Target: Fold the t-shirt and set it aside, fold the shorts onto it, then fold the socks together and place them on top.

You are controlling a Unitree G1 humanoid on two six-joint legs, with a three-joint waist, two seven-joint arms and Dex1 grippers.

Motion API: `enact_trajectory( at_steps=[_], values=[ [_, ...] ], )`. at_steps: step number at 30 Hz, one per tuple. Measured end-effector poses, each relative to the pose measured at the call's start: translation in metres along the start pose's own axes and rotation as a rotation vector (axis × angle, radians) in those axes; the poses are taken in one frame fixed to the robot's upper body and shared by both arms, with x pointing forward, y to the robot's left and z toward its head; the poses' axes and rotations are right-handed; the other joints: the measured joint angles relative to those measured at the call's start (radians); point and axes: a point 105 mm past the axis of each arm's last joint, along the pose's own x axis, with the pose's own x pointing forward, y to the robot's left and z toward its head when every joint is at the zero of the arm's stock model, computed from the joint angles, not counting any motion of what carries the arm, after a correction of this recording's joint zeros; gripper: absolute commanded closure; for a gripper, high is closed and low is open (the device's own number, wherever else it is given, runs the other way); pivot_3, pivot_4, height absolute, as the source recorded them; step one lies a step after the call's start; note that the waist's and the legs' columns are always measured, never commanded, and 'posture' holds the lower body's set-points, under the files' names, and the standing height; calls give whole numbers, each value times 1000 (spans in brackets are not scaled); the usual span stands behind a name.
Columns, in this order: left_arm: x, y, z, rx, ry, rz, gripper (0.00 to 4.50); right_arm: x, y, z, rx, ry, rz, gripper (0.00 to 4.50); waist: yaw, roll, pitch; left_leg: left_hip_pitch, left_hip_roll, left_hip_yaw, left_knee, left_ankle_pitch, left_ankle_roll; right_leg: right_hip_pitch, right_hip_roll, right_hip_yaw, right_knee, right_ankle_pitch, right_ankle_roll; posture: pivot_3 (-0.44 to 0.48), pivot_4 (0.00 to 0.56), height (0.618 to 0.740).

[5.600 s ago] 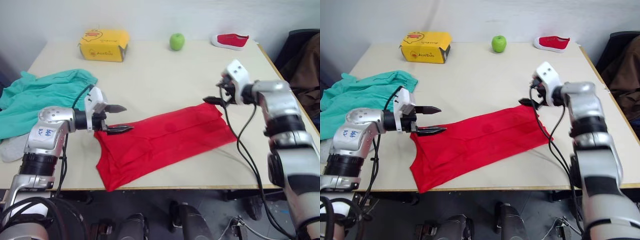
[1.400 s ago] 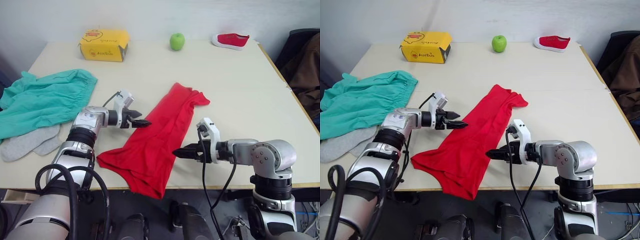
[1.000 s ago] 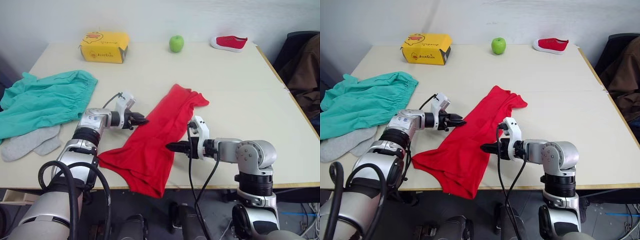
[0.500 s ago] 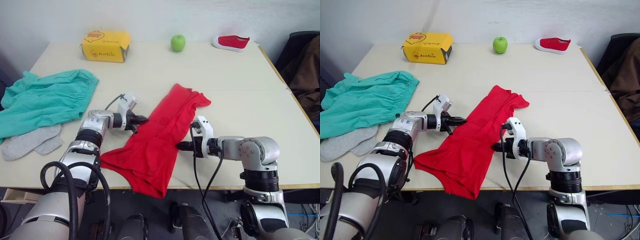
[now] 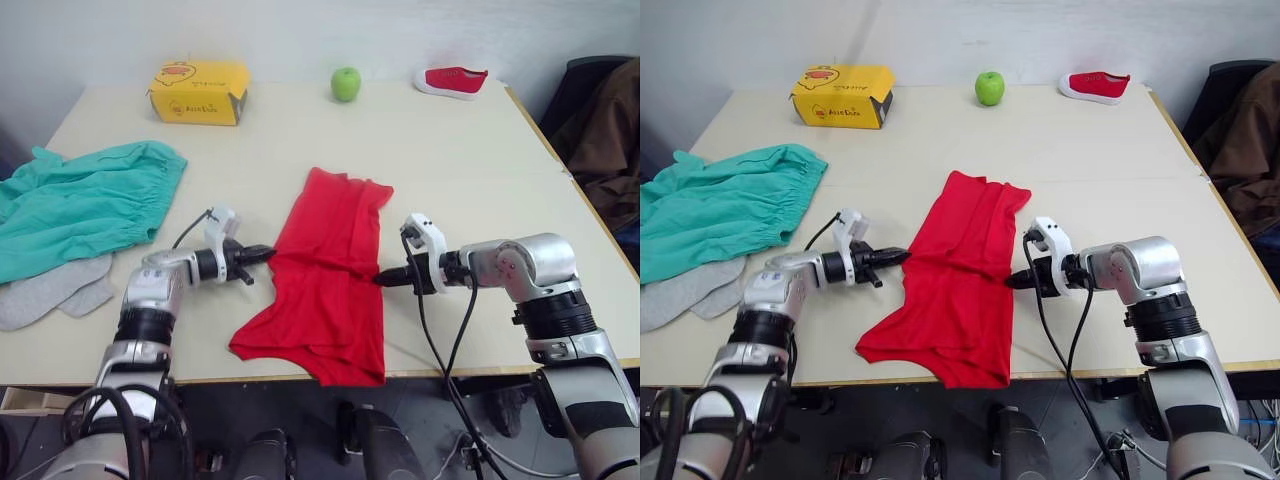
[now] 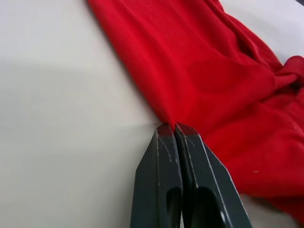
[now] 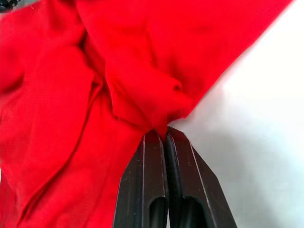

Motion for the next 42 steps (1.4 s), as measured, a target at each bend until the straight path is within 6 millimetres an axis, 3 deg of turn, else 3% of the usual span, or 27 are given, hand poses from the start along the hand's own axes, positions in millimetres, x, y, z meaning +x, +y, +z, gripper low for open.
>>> enact_trajectory(
  at_steps=[6, 9, 12, 16, 20, 21, 25, 33, 38, 42],
  values=[
    [-1, -13, -6, -29, -16, 79, 4500, 8, 11, 0, -81, 11, 84, 4449, 4, 0, 0, 0, 0, 0, 0, 0, 0, 0, 0, 0, 0, 0, 0, 0, 150, 740],
    [-8, -7, -4, -4, -1, 108, 3900, 7, 10, 4, -110, -10, 77, 3857, 4, 0, 0, 0, 0, -1, 0, 0, -1, 0, 0, 0, 0, 0, 0, 0, 150, 740],
    [-19, -2, -1, 39, 21, 108, 3024, -2, 11, 2, -156, -23, 79, 2896, 4, 0, 0, 0, 0, -1, 0, 0, -1, 0, 0, -1, -1, 0, 0, 0, 150, 740],
    [-47, 6, 0, 151, 80, 100, 1717, -29, 11, -7, -317, -34, 61, 1436, 7, 1, 1, -1, 0, -1, -1, -1, -2, 0, 0, -1, -6, 0, 0, 0, 150, 740],
    [-70, -5, 0, 483, 164, -14, 439, -52, 9, -22, -549, -39, 10, 22, 18, 1, 1, 0, 0, -1, -1, -3, -3, 1, 0, -1, -9, 0, 0, 0, 150, 740],
    [-73, -9, 0, 592, 174, -52, 157, -56, 8, -27, -619, -46, -6, 10, 23, 1, 1, 0, 0, -1, -1, -3, -3, 1, 1, -1, -10, 0, 0, 0, 150, 740],
    [-77, -21, -3, 1006, 226, -200, 157, -56, 16, -50, -943, -60, 29, 10, 39, 3, 2, 1, 0, 1, -1, -5, -4, 2, 1, -1, -10, 0, 0, 0, 150, 740],
    [-59, -33, -8, 1494, 146, -383, 157, -51, 21, -63, -1578, -141, 21, 10, 50, 2, 2, 1, 0, 5, -1, -2, 1, 2, 1, 0, -9, 2, 1, 0, 150, 740],
    [-50, -43, -12, 1623, 63, -457, 157, -43, 29, -71, -1729, -195, 55, 10, 49, 2, 2, 3, 0, 7, 0, -2, 3, 3, 1, 2, -10, 2, 2, 0, 150, 740],
    [-48, -50, -17, 1691, 33, -518, 157, -36, 35, -71, -1748, -239, 69, 10, 48, 2, 2, 4, 0, 7, 0, -3, 4, 4, 1, 2, -9, 2, 2, 0, 150, 740]
  ],
)
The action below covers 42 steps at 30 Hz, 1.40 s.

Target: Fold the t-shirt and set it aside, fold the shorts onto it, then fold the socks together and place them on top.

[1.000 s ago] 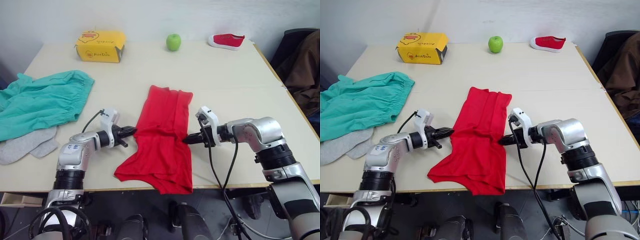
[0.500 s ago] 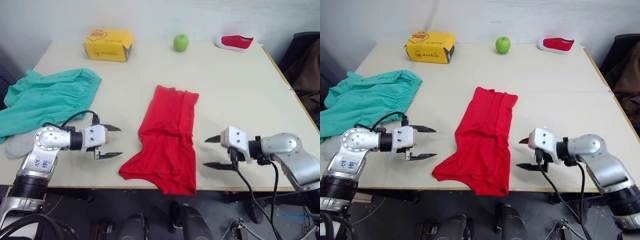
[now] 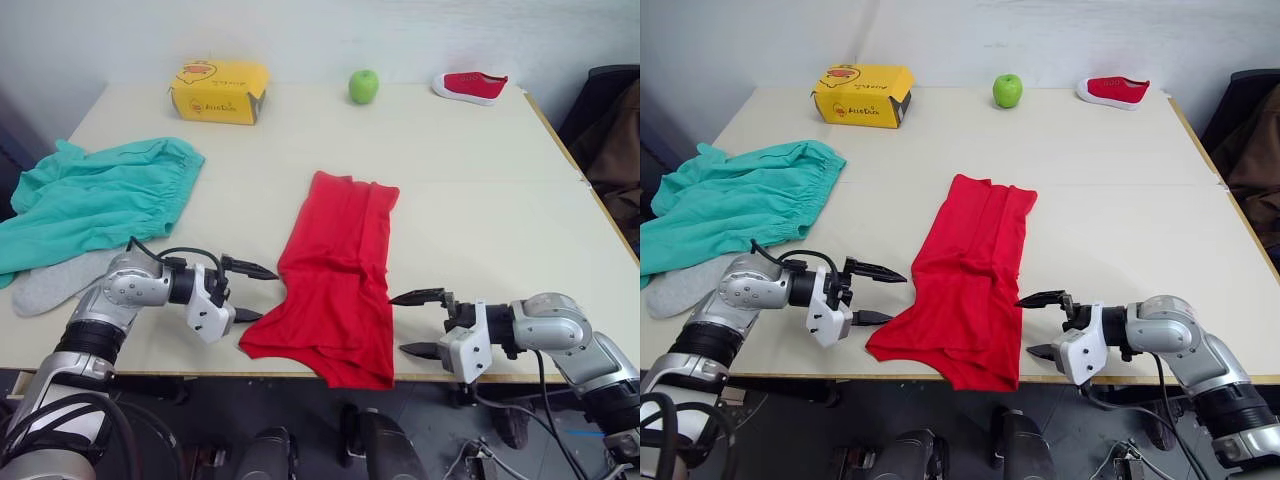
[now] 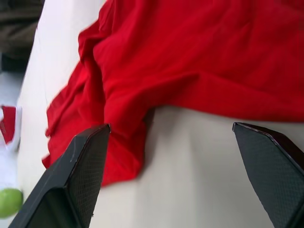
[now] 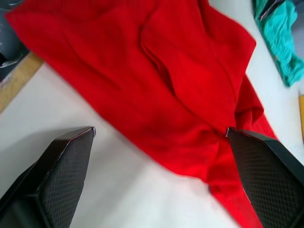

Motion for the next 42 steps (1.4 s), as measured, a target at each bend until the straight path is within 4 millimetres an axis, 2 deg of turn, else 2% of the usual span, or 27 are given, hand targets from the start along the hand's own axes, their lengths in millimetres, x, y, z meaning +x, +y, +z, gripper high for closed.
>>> enact_trajectory(
  at_steps=[9, 10, 12, 15, 22, 24, 25, 32, 38, 42],
  values=[
    [16, -7, 19, 15, -106, -12, 157, 15, 3, 10, 12, -48, -8, 10, 0, 0, -1, 8, 1, -1, 0, -2, 3, 9, 0, 0, -3, 0, 0, 0, 150, 740],
    [17, -8, 21, 11, -114, -13, 128, 15, 5, 10, 19, -49, -7, 185, 0, 0, -1, 11, 1, -1, -1, -3, 4, 13, 0, 0, -4, 0, 0, 0, 150, 740],
    [20, -9, 24, 6, -128, -18, 546, 16, 6, 10, 28, -50, -1, 557, 0, 0, -1, 13, 1, 0, -1, -8, 12, 15, 0, 0, -5, -1, 1, 0, 150, 740],
    [22, -16, 25, -30, -139, -27, 1362, 18, 13, 11, 45, -57, 13, 1531, 0, 0, -1, 13, 1, 0, -1, -8, 12, 15, 0, 0, -5, -1, 1, 0, 150, 740],
    [27, -27, 26, -85, -141, -56, 3614, 16, 14, 11, 49, -54, 23, 3980, 2, 0, -1, 13, 1, 0, 0, -7, 11, 15, 0, 0, -5, -1, 1, 0, 150, 740],
    [27, -28, 27, -86, -144, -57, 4204, 15, 15, 9, 50, -49, 28, 4500, 3, 0, -1, 13, 1, 0, 0, -7, 11, 15, 0, 0, -5, -1, 1, 0, 150, 740],
    [27, -26, 28, -77, -146, -57, 4464, 15, 15, 9, 48, -49, 29, 4500, 2, 0, -1, 13, 1, 0, 0, -7, 11, 15, 0, 1, -5, -1, 1, 0, 150, 740],
    [23, -29, 28, -81, -135, -68, 4464, 8, 17, 5, 59, -30, 48, 4500, -3, 2, -1, 14, 1, 0, 0, -8, 11, 15, 1, 1, -4, -1, 1, 0, 150, 740],
    [7, -39, 25, -143, -102, -88, 4464, 6, 17, 6, 49, -34, 50, 4500, -12, 3, 0, 14, 2, 0, 0, -8, 10, 15, 2, 1, -3, -2, 0, 0, 150, 740],
    [7, -41, 28, -278, -111, -70, 4464, 2, 18, 7, 84, -42, 47, 4500, -6, 3, 0, 13, 2, 0, 0, -8, 10, 14, 2, 1, -3, -2, 0, 0, 150, 740]
  ],
)
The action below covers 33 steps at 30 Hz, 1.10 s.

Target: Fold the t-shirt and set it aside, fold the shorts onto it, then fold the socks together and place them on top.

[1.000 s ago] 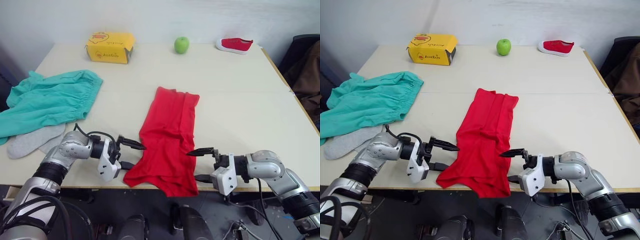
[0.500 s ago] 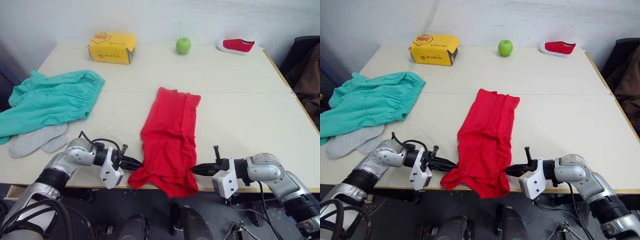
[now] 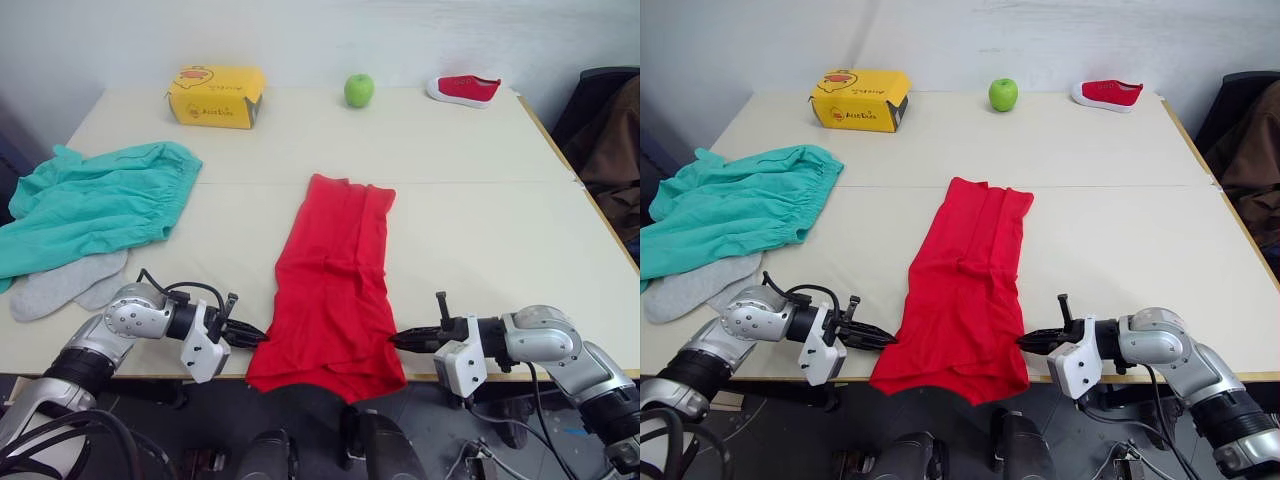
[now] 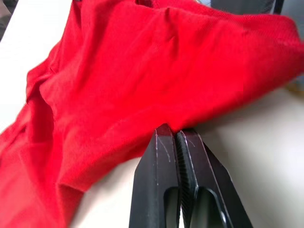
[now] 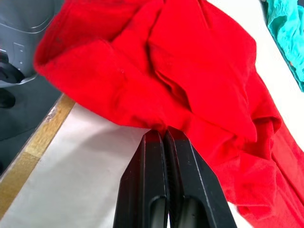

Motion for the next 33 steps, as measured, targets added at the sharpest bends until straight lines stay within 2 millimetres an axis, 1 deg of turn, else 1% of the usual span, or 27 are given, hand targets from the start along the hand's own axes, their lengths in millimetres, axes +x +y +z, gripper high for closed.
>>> enact_trajectory(
  at_steps=[1, 3, 5, 6, 8, 10, 12, 16, 18, 19, 21, 24, 25, 26, 27, 29, 30, 32, 33],
  values=[
    [1, 1, 1, -66, -11, 22, 4464, -1, 0, 2, 36, -7, -6, 4500, 3, 0, 0, 0, 0, 0, 0, 0, 0, 0, 0, 0, 0, 0, 0, 0, 150, 740],
    [-1, 7, 7, -225, -42, 80, 4464, -3, -4, 11, 173, -33, -36, 4500, 4, 0, 1, -2, 0, -1, 0, 0, 0, -1, 0, 0, 0, 0, 0, 0, 150, 740],
    [-5, 18, 18, -306, -81, 124, 4464, -7, -8, 22, 302, -63, -29, 4500, 6, 0, 2, -2, 0, -2, 0, 0, 0, -1, 0, 0, -1, 0, 0, 0, 150, 740],
    [-7, 20, 25, -334, -97, 134, 4464, -10, -9, 29, 359, -78, -21, 4500, 6, 0, 2, -2, 0, -2, 0, 0, 0, -1, -1, 0, -1, 0, 0, 0, 150, 740],
    [-11, 15, 36, -400, -116, 125, 4464, -17, -10, 45, 471, -111, -4, 4500, 7, 1, 2, -1, 0, -4, 0, -1, 0, 0, -1, -1, -2, -1, 0, 0, 150, 740],
    [-10, 7, 45, -468, -139, 100, 4464, -20, -9, 58, 573, -149, 21, 4500, 8, 1, 2, -1, 0, -4, 0, -1, 0, 0, 0, -1, -2, -1, 0, 0, 150, 740],
    [-9, 4, 52, -485, -150, 84, 4464, -21, -6, 66, 653, -175, 40, 4500, 9, 0, 2, -1, 0, -4, 0, -1, 0, 0, 0, -1, -2, -1, 0, 0, 150, 740],
    [-12, 7, 62, -472, -150, 91, 4464, -26, -1, 73, 778, -191, 84, 4500, 11, 1, 2, -2, 0, -4, 0, -2, -1, 0, 0, -1, -3, -1, 1, 0, 150, 740],
    [-13, 12, 62, -486, -145, 116, 4464, -29, -2, 73, 812, -194, 79, 4500, 11, 1, 2, -2, 0, -4, 0, -2, -1, 0, 0, -1, -3, -1, 1, 0, 150, 740],
    [-13, 17, 59, -504, -143, 144, 4464, -30, -6, 72, 825, -197, 61, 4500, 12, 0, 3, -3, 0, -4, 0, -2, 0, 0, 0, -1, -4, -1, 2, 0, 150, 740],
    [-15, 40, 50, -548, -147, 239, 4464, -33, -24, 60, 863, -206, -20, 4500, 12, -3, 5, -3, 0, -4, 1, -1, 1, 1, 0, -1, -4, 0, 2, 0, 150, 740],
    [-23, 71, 34, -625, -144, 376, 4464, -41, -57, 31, 970, -195, -187, 4500, 11, -5, 6, -4, 0, -4, 1, 0, 0, 0, 0, -1, -5, 0, 2, 0, 150, 740],
    [-25, 80, 27, -653, -142, 413, 4464, -41, -66, 19, 1039, -200, -242, 4500, 10, -5, 6, -4, 0, -5, 1, 1, -2, 0, 0, -2, -4, 0, 2, 0, 150, 740],
    [-26, 96, 17, -687, -152, 469, 4464, -43, -81, 2, 1117, -205, -325, 4500, 10, -6, 6, -4, -1, -5, 1, 4, -7, 0, -1, -2, -3, 1, 2, 0, 150, 740],
    [-26, 111, 10, -709, -161, 515, 4464, -44, -92, -10, 1164, -201, -381, 4500, 10, -6, 7, -7, -1, -5, 1, 5, -8, -3, -1, -3, -4, 2, 2, 0, 150, 740],
    [-23, 141, -7, -766, -177, 596, 4464, -45, -109, -33, 1247, -190, -462, 4500, 11, -6, 7, -10, -1, -6, 2, 7, -9, -4, -1, -5, -3, 2, 2, 0, 150, 740],
    [-21, 153, -13, -789, -181, 626, 4464, -44, -115, -40, 1271, -186, -490, 4500, 11, -6, 7, -13, -1, -8, 2, 8, -9, -6, -1, -7, -1, 3, 2, 0, 150, 740],
    [-12, 174, -26, -857, -189, 670, 4464, -41, -125, -58, 1322, -172, -552, 4500, 11, -7, 7, -16, -1, -7, 2, 9, -9, -8, -1, -8, 0, 3, 2, 0, 150, 740],
    [-6, 181, -30, -883, -190, 680, 4464, -39, -128, -64, 1338, -162, -574, 4500, 10, -6, 7, -19, -2, -7, 2, 9, -9, -10, -1, -9, -1, 3, 2, 0, 150, 740]
  ],
)
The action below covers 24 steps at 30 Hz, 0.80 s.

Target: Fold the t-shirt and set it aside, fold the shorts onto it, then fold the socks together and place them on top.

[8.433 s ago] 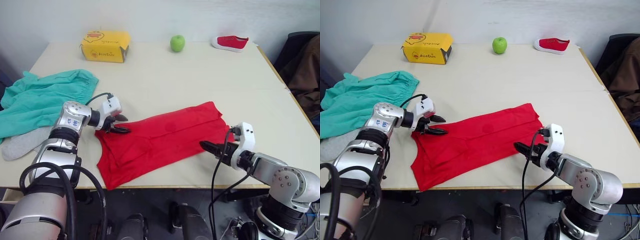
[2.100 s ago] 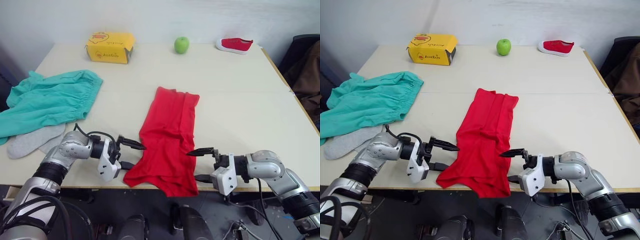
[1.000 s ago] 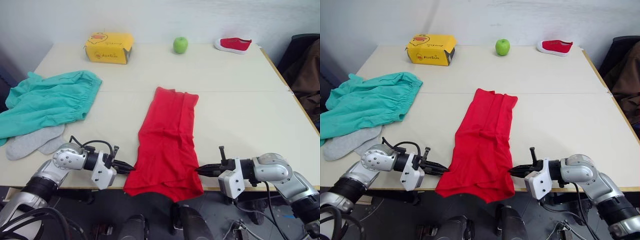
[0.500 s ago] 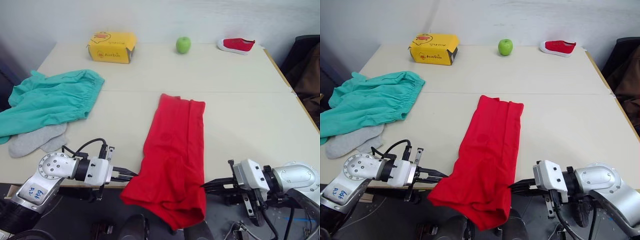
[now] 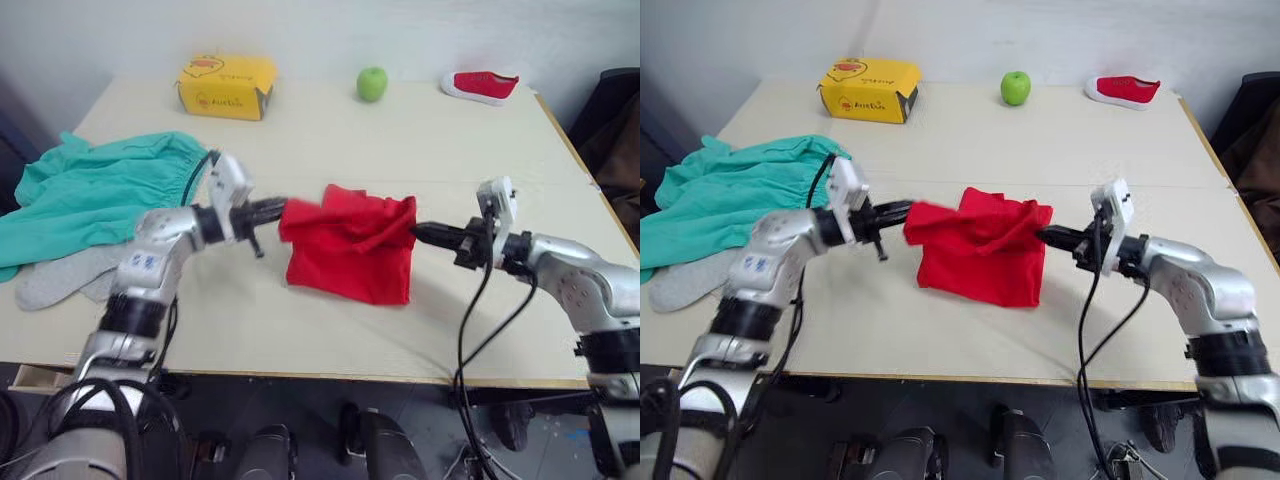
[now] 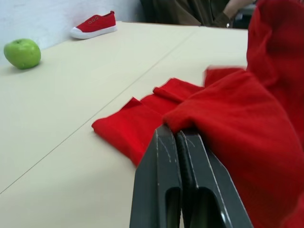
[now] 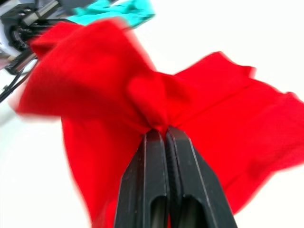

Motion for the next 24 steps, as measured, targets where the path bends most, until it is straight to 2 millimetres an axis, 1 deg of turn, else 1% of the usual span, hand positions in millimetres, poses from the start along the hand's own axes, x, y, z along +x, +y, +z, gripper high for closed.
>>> enact_trajectory(
  at_steps=[2, 3, 5, 7, 10, 13, 16, 18, 19, 20, 21, 24],
  values=[
    [16, 9, -7, -50, 27, 38, 4464, 12, -13, 0, 43, -4, -52, 4500, -3, 0, 0, -6, -1, 2, 1, 0, 0, -7, 0, 0, 1, 0, 1, 0, 150, 740],
    [21, 11, -12, -68, 43, 49, 4464, 16, -18, -1, 54, -3, -72, 4500, -6, 0, 0, -9, -1, 2, 1, 0, 1, -10, 0, 0, 1, 1, 1, 0, 150, 740],
    [30, 17, -26, -121, 96, 89, 4464, 24, -32, -5, 105, 4, -144, 4500, -12, 0, 0, -12, 0, 2, 4, 1, 0, -11, 0, -1, 3, 1, 1, 0, 150, 740],
    [40, 17, -41, -161, 157, 112, 4464, 30, -43, -9, 163, 24, -207, 4500, -12, 0, 0, -12, 0, 1, 7, 1, 0, -11, -1, -2, 5, 1, 1, 0, 150, 740],
    [47, 14, -57, -187, 225, 133, 4464, 27, -57, -15, 239, 42, -288, 4500, -12, 0, 0, -13, 0, 0, 13, 1, 0, -11, -2, -2, 9, 1, 1, 0, 150, 740],
    [44, 19, -64, -215, 254, 170, 4464, 22, -64, -18, 341, 36, -332, 4500, -13, 0, 0, -13, 0, 0, 14, 1, 0, -11, -3, -1, 10, 3, 0, 0, 150, 740],
    [47, 20, -61, -243, 241, 185, 4464, 21, -68, -19, 432, 30, -368, 4500, -15, 0, 0, -13, 0, 0, 14, 1, 0, -11, -3, -1, 10, 3, 0, 0, 150, 740],
    [49, 21, -59, -262, 232, 197, 4464, 22, -68, -20, 446, 35, -375, 4500, -16, 0, 0, -13, 0, 0, 14, 1, 0, -11, -3, -1, 10, 3, 0, 0, 150, 740],
    [50, 22, -59, -276, 226, 209, 4042, 23, -67, -21, 437, 41, -381, 4296, -17, 0, 0, -13, 0, 0, 14, 1, 0, -11, -3, -1, 10, 3, 0, 0, 150, 740],
    [49, 23, -58, -291, 217, 221, 3834, 25, -64, -21, 428, 43, -376, 4052, -19, 0, 0, -13, 0, 0, 13, 1, 0, -11, -3, -1, 10, 3, 0, 0, 150, 740],
    [49, 25, -56, -309, 209, 227, 3534, 26, -62, -21, 423, 45, -370, 3793, -21, 0, 0, -13, 0, 0, 13, 1, 0, -11, -3, -1, 10, 3, 0, 0, 150, 740],
    [46, 27, -53, -335, 195, 224, 2555, 24, -57, -17, 397, 47, -365, 2778, -27, 0, 0, -13, 0, 0, 13, 1, 0, -11, -3, -1, 10, 3, 0, 0, 150, 740]
  ],
)
